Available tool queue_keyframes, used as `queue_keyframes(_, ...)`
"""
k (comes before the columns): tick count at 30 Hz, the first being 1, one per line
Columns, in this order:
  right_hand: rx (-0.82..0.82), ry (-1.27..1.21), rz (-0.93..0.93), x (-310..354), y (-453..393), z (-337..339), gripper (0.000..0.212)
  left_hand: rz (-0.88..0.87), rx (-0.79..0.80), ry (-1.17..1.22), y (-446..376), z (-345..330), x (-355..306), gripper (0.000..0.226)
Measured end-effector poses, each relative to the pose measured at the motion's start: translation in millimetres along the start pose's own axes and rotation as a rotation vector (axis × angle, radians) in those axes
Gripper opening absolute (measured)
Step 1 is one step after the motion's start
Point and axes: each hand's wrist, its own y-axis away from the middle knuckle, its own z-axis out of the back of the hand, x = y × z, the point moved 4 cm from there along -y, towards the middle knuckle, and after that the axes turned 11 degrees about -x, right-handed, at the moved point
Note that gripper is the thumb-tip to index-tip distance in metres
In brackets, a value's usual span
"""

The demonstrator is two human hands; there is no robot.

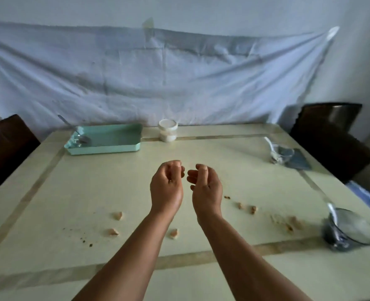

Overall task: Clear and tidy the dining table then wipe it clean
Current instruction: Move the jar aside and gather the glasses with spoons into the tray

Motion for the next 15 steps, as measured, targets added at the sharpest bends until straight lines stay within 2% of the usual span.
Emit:
queue_keyframes(9,-0.295,-0.018,-0.017,-5.0,-39.2,160.6,0.020,0.063,0.342,0.107,103.5,-117.8,-21.0,0.017)
queue_keyframes(15,-0.492,-0.049,-0.030,-5.5,-84.1,260.5,0.020,0.133,0.509,0.120,165.3,-213.5,-29.6,0.018)
